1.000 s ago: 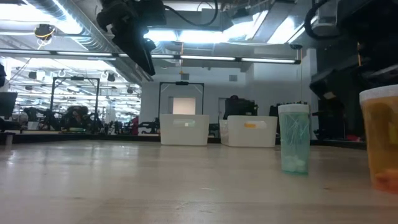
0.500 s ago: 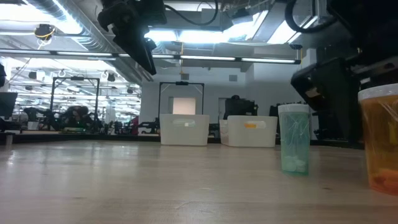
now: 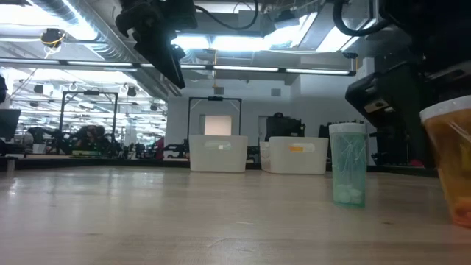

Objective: Pick and place medicine bottles into bin by pill shape (circle, oval)
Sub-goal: Put the orange capsule bottle into the white right bin

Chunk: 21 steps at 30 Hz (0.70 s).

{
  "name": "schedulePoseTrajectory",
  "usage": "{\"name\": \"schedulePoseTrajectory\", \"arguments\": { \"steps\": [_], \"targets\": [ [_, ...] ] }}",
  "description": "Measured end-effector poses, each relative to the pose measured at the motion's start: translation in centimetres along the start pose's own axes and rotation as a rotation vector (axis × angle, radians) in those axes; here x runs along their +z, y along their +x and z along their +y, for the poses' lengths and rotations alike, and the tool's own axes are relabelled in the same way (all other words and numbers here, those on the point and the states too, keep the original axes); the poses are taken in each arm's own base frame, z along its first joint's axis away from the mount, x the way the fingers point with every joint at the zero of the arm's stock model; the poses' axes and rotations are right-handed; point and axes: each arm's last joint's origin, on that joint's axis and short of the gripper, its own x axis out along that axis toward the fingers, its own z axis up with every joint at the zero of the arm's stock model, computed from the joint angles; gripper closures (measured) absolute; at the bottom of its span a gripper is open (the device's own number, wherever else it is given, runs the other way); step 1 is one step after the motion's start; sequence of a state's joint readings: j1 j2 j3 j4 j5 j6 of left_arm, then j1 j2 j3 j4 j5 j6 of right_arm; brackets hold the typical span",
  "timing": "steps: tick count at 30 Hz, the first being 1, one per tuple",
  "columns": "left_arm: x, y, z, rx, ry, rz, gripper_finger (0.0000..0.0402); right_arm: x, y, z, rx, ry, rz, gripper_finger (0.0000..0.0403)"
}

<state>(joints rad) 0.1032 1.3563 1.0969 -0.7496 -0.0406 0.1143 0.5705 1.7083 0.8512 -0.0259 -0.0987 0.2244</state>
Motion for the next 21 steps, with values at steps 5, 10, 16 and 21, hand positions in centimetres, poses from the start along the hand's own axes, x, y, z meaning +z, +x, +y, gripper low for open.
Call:
{"name": "schedulePoseTrajectory", "arguments": {
  "steps": [5,10,16,21],
  "targets": [
    [0.0,0.0,0.0,0.000,0.000,0.000,0.0231,0.4,-1.7,0.2,0.003,0.005,-0.014,0.0205],
    [0.0,0.0,0.0,0.000,0.000,0.000,0.0231,0.7,-5.8,0.4,-0.081,0.012,-0.021,0.0196],
    [0.0,0.0,0.0,0.001,0.000,-0.003,0.0231,0.5,-12.3,-1.5,-0.499,0.020,-0.101,0.0205],
    [0.0,0.0,0.0,0.001,0.001,-0.005,0.0231,0.3,-16.7,-4.6,-0.887,0.116,-0.199,0.0204]
  ]
}}
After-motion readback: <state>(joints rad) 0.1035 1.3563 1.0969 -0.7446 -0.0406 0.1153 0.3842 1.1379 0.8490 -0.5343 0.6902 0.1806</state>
